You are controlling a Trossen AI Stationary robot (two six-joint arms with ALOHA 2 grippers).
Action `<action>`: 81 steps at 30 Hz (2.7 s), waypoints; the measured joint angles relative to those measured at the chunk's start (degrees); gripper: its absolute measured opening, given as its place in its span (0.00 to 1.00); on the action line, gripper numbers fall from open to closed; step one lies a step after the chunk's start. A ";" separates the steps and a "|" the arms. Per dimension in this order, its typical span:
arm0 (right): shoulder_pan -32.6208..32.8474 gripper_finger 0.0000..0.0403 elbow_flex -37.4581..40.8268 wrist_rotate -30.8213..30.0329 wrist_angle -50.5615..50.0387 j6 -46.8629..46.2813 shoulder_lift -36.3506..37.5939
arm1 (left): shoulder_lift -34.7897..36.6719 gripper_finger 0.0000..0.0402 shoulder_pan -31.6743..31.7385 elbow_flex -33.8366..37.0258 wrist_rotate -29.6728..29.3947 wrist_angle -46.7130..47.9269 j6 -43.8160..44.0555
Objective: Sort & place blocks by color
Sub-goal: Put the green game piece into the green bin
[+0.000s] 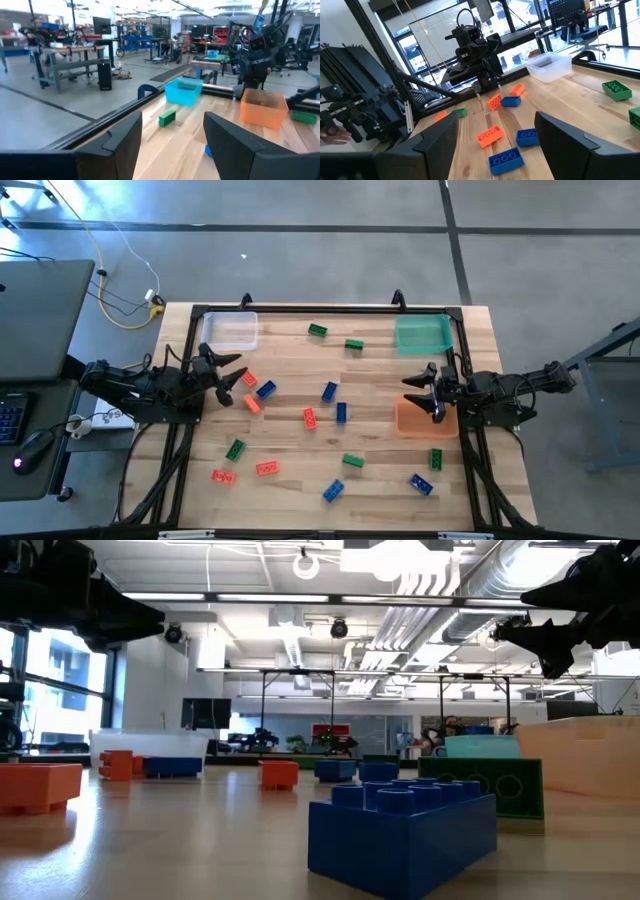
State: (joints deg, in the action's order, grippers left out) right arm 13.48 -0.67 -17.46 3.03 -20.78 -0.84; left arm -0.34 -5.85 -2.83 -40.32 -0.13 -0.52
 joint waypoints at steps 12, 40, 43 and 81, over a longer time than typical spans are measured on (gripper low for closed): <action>0.02 0.63 0.02 -4.17 3.44 -11.23 0.00 | -0.02 0.50 0.00 0.00 0.64 0.27 0.31; 0.02 0.63 -17.32 -27.54 21.05 5.99 -7.25 | -0.02 0.50 0.00 0.02 0.66 0.22 0.36; 0.02 0.63 -23.86 -30.04 12.45 7.59 -11.90 | -0.02 0.50 0.00 0.02 0.66 0.23 0.35; -28.78 0.63 -76.52 -3.02 -56.65 15.03 -60.80 | -0.02 0.50 -0.02 0.07 -2.12 -0.39 6.94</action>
State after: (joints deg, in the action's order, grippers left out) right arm -15.31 -77.19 -20.49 -53.63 -5.75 -61.64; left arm -0.36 -5.87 -2.76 -42.44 -0.51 6.43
